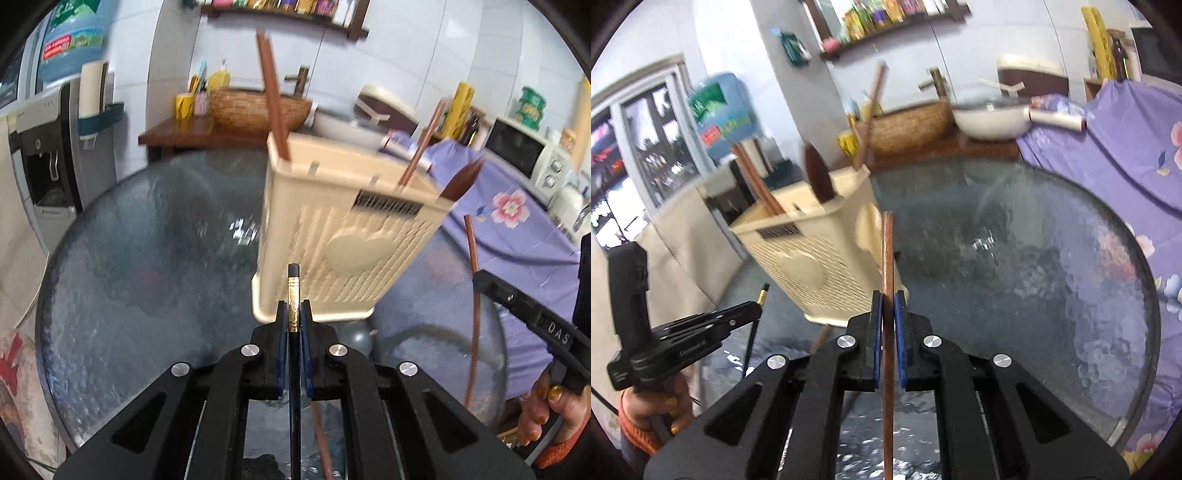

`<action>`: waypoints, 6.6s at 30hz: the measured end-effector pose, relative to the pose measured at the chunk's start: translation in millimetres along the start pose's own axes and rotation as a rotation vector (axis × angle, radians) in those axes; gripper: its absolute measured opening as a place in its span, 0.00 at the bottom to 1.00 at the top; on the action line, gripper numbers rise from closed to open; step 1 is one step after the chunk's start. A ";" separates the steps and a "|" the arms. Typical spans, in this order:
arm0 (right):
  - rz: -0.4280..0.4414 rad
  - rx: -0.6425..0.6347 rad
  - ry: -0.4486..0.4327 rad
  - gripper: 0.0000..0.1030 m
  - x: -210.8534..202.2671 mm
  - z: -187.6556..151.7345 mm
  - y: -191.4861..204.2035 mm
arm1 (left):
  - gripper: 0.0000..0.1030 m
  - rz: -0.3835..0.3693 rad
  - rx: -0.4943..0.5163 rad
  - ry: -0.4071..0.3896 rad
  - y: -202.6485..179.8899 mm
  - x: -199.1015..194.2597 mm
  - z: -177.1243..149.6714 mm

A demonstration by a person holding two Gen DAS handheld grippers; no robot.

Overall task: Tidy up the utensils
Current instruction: 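Lift both held chopsticks up over the cream holder, then lower both chopsticks into the holder and open both tools, then move both tools back down to the remaining utensils, then close the left tool on a brown wooden chopstick while the right tool closes on a black chopstick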

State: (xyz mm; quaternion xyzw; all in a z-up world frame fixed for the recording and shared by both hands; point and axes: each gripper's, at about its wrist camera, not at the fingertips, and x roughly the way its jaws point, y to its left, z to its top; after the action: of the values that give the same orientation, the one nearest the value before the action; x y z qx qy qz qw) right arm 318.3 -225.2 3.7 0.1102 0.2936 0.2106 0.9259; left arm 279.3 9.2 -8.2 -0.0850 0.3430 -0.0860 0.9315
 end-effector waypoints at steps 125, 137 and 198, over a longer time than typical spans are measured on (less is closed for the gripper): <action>-0.151 -0.124 0.052 0.79 -4.6 -43.1 43.5 | 0.89 0.128 0.026 -0.067 11.6 -35.3 -26.4; -0.168 -0.119 0.279 0.60 44.0 -93.1 45.6 | 0.66 0.100 0.044 0.096 9.4 3.4 -63.1; -0.294 -0.057 0.357 0.11 110.8 -46.1 3.1 | 0.13 0.152 0.174 0.217 -21.8 82.9 -36.7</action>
State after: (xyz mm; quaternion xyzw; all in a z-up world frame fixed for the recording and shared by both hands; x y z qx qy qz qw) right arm 371.9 -168.4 -87.4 0.0010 0.4596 0.0976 0.8827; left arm 315.3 -33.8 -82.8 0.0322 0.4383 -0.0534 0.8967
